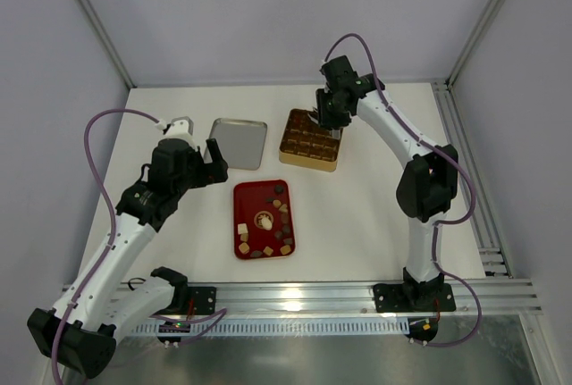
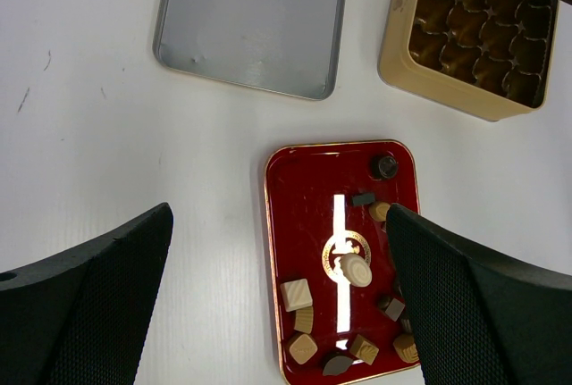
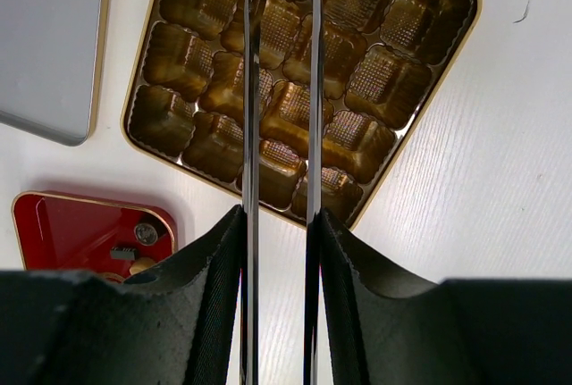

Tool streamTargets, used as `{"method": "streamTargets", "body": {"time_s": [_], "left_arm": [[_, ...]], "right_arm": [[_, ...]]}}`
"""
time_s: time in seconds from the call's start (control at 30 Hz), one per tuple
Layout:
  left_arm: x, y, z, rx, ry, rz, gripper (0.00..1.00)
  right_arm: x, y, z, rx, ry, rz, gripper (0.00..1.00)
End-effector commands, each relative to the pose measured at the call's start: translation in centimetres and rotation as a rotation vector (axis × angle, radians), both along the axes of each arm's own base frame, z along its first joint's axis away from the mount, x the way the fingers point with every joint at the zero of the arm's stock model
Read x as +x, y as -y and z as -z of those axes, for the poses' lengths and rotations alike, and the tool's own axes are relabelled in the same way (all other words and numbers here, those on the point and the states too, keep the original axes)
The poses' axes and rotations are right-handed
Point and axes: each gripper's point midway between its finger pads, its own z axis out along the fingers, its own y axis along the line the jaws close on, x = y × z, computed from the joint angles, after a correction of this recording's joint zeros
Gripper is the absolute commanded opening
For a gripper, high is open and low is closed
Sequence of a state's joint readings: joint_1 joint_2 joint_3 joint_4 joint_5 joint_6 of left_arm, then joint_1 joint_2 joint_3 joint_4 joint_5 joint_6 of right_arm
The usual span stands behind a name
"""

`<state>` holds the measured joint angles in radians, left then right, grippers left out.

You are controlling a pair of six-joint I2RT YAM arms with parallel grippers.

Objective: Pack the chocolate

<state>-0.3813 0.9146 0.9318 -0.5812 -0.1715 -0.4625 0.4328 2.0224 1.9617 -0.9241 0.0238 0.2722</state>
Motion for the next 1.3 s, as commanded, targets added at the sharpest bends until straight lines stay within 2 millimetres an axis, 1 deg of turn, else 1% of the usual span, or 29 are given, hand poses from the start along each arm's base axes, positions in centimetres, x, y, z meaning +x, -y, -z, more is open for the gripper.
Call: {"method": "streamTargets", "body": {"time_s": [0.0,0.1,0.13,0.2,0.23,0.3,0.37,0.4,0.43,0.47,0.5,0.53,0.57,0.6,0.63,0.67,0.7,0.77,0.8,0.87,0.9,0.97,1.0,1.03,1.07,1.1,1.27], "left_arm": [[0.4,0.0,-1.3,-0.011,0.041,-0.004,1.0],[0.4,0.0,-1.1,-0.009,0.035,-0.004,1.0],[0.4,0.0,-1.3,-0.01,0.039,-0.003,1.0],[0.4,0.0,-1.2,-0.01,0.038,-0.005,1.0],[0.4,0.0,-1.2,-0.008,0.038,-0.004,1.0],[0.4,0.0,-1.3,-0.01,0.041,-0.007,1.0],[0.4,0.0,-1.4,-0.011,0.043,-0.007,1.0],[0.4,0.0,-1.3,-0.01,0.041,-0.007,1.0],[0.3,0.0,-1.3,-0.008,0.04,-0.004,1.0],[0.3,-0.1,-1.3,-0.01,0.041,-0.006,1.0],[0.4,0.0,-1.4,-0.011,0.043,-0.007,1.0],[0.3,0.0,-1.4,-0.01,0.043,-0.004,1.0],[0.3,0.0,-1.4,-0.012,0.044,-0.004,1.0],[0.3,0.0,-1.4,-0.011,0.042,-0.004,1.0],[0.4,0.1,-1.4,-0.011,0.042,-0.002,1.0],[0.4,0.0,-1.5,-0.013,0.045,-0.004,1.0],[0.4,0.0,-1.5,-0.013,0.044,-0.004,1.0],[0.4,0.0,-1.6,-0.014,0.046,-0.003,1.0],[0.4,0.0,-1.5,-0.012,0.045,-0.005,0.99],[0.4,0.0,-1.6,-0.014,0.046,-0.004,1.0],[0.3,0.0,-1.5,-0.014,0.046,-0.004,1.0],[0.4,0.0,-1.5,-0.013,0.047,-0.005,1.0],[0.3,0.0,-1.5,-0.012,0.044,-0.005,1.0],[0.4,0.0,-1.6,-0.012,0.047,-0.007,1.0],[0.4,-0.1,-1.6,-0.011,0.049,-0.007,1.0],[0.4,-0.1,-1.5,-0.01,0.046,-0.007,1.0],[0.4,-0.1,-1.4,-0.009,0.042,-0.008,1.0]], "right_arm": [[1.2,-0.9,-2.4,0.036,0.075,-0.004,0.4],[1.1,-0.9,-3.3,0.04,0.091,-0.005,0.4],[1.2,-1.0,-4.1,0.047,0.107,-0.006,0.4],[1.0,-1.0,-4.8,0.046,0.114,-0.008,0.4],[1.1,-1.0,-5.6,0.051,0.13,-0.009,0.4],[0.6,-1.0,-6.6,0.055,0.142,-0.011,0.4],[0.1,-1.1,-7.0,0.055,0.144,-0.016,0.4],[-0.6,-1.1,-7.8,0.06,0.15,-0.021,0.4],[-1.4,-1.3,-7.3,0.053,0.135,-0.031,0.4],[-1.9,-1.0,-7.6,0.054,0.136,-0.032,0.4],[-2.9,-1.4,-8.7,0.069,0.157,-0.048,0.4],[-4.0,-1.3,-7.9,0.063,0.134,-0.059,0.4],[-4.8,-1.6,-7.9,0.066,0.138,-0.073,0.4],[-6.3,-2.0,-9.2,0.081,0.162,-0.097,0.4],[-7.5,-2.1,-8.1,0.069,0.131,-0.109,0.4],[-9.2,-2.7,-9.2,0.081,0.152,-0.143,0.4],[-10.5,-2.7,-8.2,0.063,0.129,-0.158,0.4],[-12.3,-3.2,-8.2,0.075,0.122,-0.183,0.4],[-14.3,-4.1,-8.0,0.079,0.111,-0.226,0.4],[-16.2,-4.9,-7.7,0.093,0.091,-0.255,0.4],[-17.7,-5.5,-7.2,0.093,0.073,-0.288,0.4],[-19.3,-6.4,-6.6,0.1,0.05,-0.314,0.4],[-20.1,-6.7,-6.0,0.098,0.033,-0.331,0.4],[-21.4,-7.6,-5.7,0.097,0.024,-0.365,0.4],[-22.1,-7.9,-5.0,0.092,0.005,-0.375,0.4],[-23.0,-8.6,-4.7,0.091,0.001,-0.406,0.4],[-24.6,-8.9,-2.4,0.049,-0.055,-0.436,0.4]]}}
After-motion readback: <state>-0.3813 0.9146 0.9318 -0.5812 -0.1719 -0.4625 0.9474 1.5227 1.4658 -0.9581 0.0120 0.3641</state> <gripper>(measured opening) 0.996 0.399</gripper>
